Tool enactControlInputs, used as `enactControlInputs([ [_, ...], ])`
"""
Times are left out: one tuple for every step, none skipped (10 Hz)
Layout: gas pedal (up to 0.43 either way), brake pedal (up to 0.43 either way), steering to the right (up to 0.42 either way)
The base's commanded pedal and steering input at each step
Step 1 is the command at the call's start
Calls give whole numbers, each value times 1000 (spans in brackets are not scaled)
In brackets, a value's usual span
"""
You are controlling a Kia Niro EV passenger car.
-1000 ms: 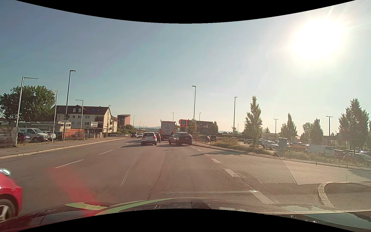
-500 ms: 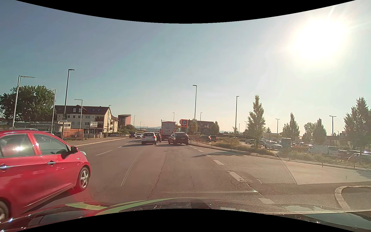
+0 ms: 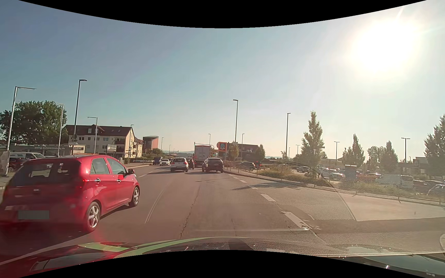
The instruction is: Follow the waypoints while adhering to traffic rules and regulations
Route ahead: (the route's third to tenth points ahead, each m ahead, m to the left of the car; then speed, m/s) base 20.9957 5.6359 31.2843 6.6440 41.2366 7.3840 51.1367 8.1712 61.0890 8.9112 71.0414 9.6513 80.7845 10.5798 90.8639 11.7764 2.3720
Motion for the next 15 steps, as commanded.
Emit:
enactControlInputs([
  [260, 0, -29],
  [260, 0, -29],
  [260, 0, -29],
  [280, 0, -29],
  [287, 0, -29],
  [319, 0, -29],
  [350, 0, -29],
  [350, 0, -29],
  [358, 0, -29],
  [358, 0, -29],
  [358, 0, -29],
  [358, 0, -29],
  [358, 0, -29],
  [358, 0, -29],
  [358, 0, -29],
])
